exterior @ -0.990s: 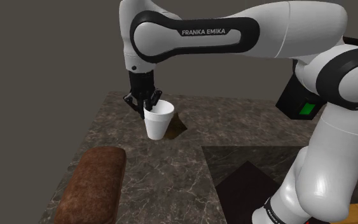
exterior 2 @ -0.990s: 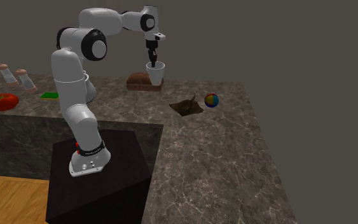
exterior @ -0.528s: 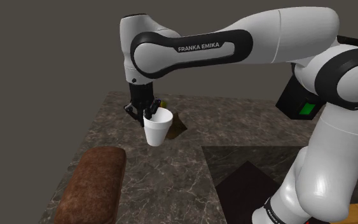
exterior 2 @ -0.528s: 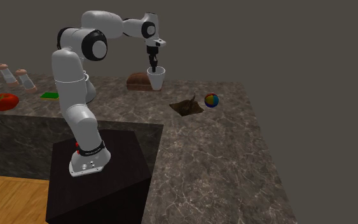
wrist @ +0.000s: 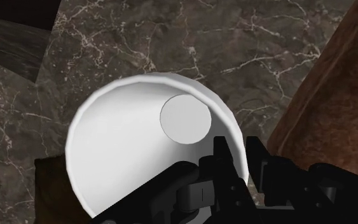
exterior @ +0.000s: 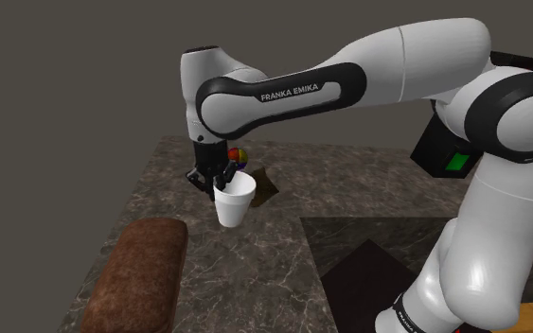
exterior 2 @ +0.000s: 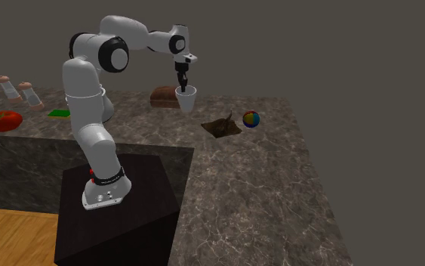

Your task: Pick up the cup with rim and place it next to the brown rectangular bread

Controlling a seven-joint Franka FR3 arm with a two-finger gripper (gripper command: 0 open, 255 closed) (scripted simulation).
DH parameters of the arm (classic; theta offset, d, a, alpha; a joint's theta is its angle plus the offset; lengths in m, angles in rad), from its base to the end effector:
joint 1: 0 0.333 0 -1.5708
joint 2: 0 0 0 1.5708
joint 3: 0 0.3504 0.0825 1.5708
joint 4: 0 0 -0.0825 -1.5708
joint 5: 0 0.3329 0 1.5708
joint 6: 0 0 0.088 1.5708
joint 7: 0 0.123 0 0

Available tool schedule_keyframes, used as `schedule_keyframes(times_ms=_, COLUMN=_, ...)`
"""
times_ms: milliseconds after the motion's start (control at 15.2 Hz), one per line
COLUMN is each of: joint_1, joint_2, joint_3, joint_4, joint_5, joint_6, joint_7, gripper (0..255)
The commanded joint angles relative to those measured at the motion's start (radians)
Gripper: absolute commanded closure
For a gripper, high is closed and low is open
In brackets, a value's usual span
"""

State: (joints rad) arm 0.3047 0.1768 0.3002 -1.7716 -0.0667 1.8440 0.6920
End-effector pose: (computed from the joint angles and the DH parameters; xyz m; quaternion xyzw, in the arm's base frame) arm 0.4672 0.3024 0.4898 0.9983 -0.0339 -0.0349 0.0334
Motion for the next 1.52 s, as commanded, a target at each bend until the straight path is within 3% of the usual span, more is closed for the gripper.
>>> schedule_keyframes(times_ms=0, joint_1=0.000, joint_2=0.007, joint_3=-0.001, joint_4=-0.021, joint_5=-0.003, joint_6=0.028, joint_7=0.001, gripper=255)
schedule_keyframes(times_ms=660, joint_1=0.002, joint_2=0.050, joint_3=-0.005, joint_4=-0.105, joint_5=-0.019, joint_6=0.154, joint_7=0.014, gripper=255)
schedule_keyframes(times_ms=1188, joint_1=0.002, joint_2=0.050, joint_3=-0.005, joint_4=-0.105, joint_5=-0.019, joint_6=0.154, joint_7=0.014, gripper=255)
schedule_keyframes(times_ms=1254, joint_1=0.002, joint_2=0.050, joint_3=-0.005, joint_4=-0.105, joint_5=-0.019, joint_6=0.154, joint_7=0.014, gripper=0)
schedule_keyframes(times_ms=1452, joint_1=0.002, joint_2=0.050, joint_3=-0.005, joint_4=-0.105, joint_5=-0.019, joint_6=0.154, joint_7=0.014, gripper=0)
